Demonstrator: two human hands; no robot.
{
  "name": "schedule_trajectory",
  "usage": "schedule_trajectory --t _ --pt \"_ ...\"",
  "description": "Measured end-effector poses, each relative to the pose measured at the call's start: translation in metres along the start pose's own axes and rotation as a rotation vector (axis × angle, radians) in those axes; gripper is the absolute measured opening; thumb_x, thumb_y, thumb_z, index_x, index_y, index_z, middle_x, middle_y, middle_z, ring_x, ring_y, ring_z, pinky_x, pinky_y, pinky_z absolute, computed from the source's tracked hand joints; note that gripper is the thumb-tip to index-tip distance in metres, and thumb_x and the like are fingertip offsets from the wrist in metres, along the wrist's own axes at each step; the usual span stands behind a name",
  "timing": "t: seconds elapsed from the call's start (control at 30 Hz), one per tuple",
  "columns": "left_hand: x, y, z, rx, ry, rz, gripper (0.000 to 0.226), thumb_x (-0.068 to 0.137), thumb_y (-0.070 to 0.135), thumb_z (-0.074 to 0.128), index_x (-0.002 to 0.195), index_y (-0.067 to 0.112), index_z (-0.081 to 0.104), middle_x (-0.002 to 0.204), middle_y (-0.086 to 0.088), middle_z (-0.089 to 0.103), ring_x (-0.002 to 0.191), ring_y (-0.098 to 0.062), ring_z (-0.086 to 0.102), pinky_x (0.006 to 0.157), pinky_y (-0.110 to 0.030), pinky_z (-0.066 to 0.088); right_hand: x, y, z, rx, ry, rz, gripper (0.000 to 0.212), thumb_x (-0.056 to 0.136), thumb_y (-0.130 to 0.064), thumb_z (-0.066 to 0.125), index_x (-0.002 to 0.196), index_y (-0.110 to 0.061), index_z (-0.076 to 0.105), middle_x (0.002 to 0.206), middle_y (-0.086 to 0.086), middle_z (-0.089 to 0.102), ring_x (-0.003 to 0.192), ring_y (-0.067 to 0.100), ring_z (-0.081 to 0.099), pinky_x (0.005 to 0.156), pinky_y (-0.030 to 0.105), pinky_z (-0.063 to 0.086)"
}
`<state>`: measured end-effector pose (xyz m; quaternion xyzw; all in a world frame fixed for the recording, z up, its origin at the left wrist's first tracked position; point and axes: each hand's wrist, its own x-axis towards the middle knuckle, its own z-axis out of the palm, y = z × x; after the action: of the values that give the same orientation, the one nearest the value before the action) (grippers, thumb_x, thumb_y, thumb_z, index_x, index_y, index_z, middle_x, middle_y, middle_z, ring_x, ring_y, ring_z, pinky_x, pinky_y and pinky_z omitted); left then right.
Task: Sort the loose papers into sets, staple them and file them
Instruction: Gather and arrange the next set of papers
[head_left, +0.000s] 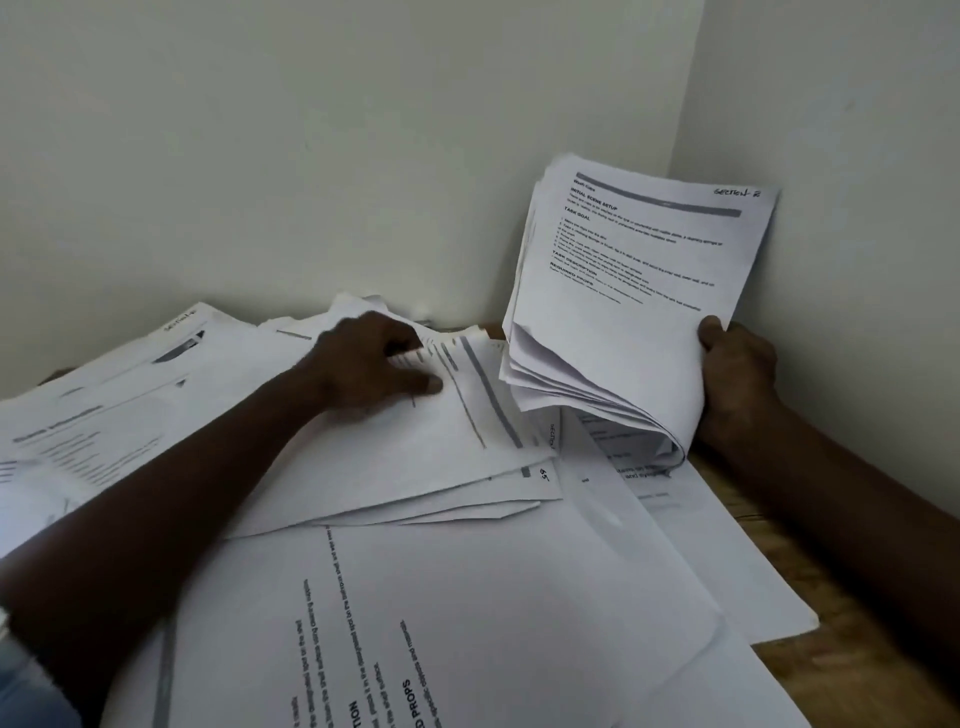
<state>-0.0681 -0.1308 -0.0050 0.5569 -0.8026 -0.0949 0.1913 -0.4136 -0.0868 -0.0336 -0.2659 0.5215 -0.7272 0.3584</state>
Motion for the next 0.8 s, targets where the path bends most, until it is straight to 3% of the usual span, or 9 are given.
schedule_trajectory --t 0.1,0.17,0.23,0.3,0.37,0.47,0.6,0.7,0.8 --pt "-0.001 -0.006 -0.019 0.227 0.269 -0.128 0.027 0.078 0.055 0.079 0.090 0.036 0.065 0.096 0.005 0.067 0.099 -0.030 0.064 0.089 -0.042 0.043 -0.002 -0.001 0.002 0.006 -0.001 0.006 0.021 0.104 -0.015 0.055 0.083 -0.017 0.060 0.100 0.006 0.067 0.092 0.024 0.063 0.092 0.048 0.058" --pt "-0.004 -0.013 -0.026 0.490 0.411 -0.187 0.055 0.078 0.041 0.083 0.125 0.027 0.059 0.126 -0.012 0.059 0.118 -0.038 0.056 0.103 -0.051 0.035 -0.002 -0.002 0.002 -0.002 0.002 0.009 0.022 0.104 -0.015 0.054 0.083 -0.017 0.061 0.098 0.005 0.067 0.093 0.024 0.064 0.090 0.045 0.058" --pt "-0.008 -0.009 -0.027 0.559 0.457 -0.134 0.077 0.076 0.038 0.086 0.141 0.024 0.049 0.139 -0.016 0.050 0.126 -0.041 0.049 0.108 -0.056 0.030 -0.003 -0.002 0.002 -0.004 0.001 0.013 0.021 0.105 -0.017 0.054 0.085 -0.017 0.062 0.097 0.003 0.068 0.094 0.024 0.065 0.090 0.045 0.059" --pt "-0.016 0.013 -0.026 0.452 0.292 -0.015 0.074 0.077 0.057 0.080 0.140 0.031 0.052 0.140 -0.008 0.053 0.128 -0.035 0.050 0.107 -0.052 0.036 -0.004 -0.003 0.001 -0.012 -0.002 0.016 0.021 0.104 -0.017 0.054 0.084 -0.017 0.061 0.098 0.005 0.068 0.093 0.024 0.065 0.093 0.048 0.058" --pt "-0.026 0.044 -0.026 0.208 -0.078 0.078 0.078 0.070 0.080 0.073 0.136 0.043 0.054 0.139 0.010 0.054 0.130 -0.017 0.050 0.108 -0.039 0.039 -0.005 -0.002 0.001 -0.016 0.000 0.017 0.023 0.104 -0.016 0.053 0.082 -0.017 0.060 0.095 0.004 0.068 0.092 0.024 0.064 0.090 0.047 0.059" --pt "-0.045 0.087 -0.017 0.075 -0.549 0.159 0.093 0.066 0.075 0.080 0.148 0.048 0.043 0.152 0.030 0.039 0.137 0.002 0.038 0.112 -0.025 0.031 -0.006 -0.002 0.001 -0.008 -0.002 0.014 0.024 0.105 -0.014 0.052 0.082 -0.015 0.059 0.087 0.001 0.066 0.089 0.022 0.062 0.085 0.041 0.058" --pt "-0.047 0.093 0.001 0.191 -0.501 0.258 0.087 0.067 0.070 0.084 0.142 0.045 0.047 0.146 0.023 0.047 0.131 -0.004 0.046 0.110 -0.026 0.037 -0.003 -0.003 0.000 -0.003 -0.013 0.024 0.013 0.104 -0.016 0.055 0.100 -0.007 0.063 0.099 0.007 0.066 0.089 0.023 0.062 0.090 0.048 0.058" --pt "-0.044 0.084 0.005 0.180 -0.389 0.298 0.066 0.074 0.068 0.080 0.132 0.045 0.058 0.119 0.028 0.056 0.101 0.009 0.052 0.089 -0.016 0.040 0.000 -0.002 0.000 0.001 -0.021 0.024 0.016 0.103 -0.016 0.055 0.088 -0.015 0.060 0.099 0.007 0.067 0.089 0.023 0.063 0.091 0.048 0.059" --pt "-0.042 0.073 0.007 0.078 -0.306 0.320 0.046 0.077 0.075 0.073 0.111 0.044 0.068 0.107 0.027 0.066 0.099 0.005 0.059 0.090 -0.028 0.052 0.002 -0.002 0.000 -0.019 -0.019 0.016 0.020 0.101 -0.016 0.056 0.082 -0.017 0.062 0.100 0.007 0.068 0.089 0.023 0.064 0.096 0.057 0.056"
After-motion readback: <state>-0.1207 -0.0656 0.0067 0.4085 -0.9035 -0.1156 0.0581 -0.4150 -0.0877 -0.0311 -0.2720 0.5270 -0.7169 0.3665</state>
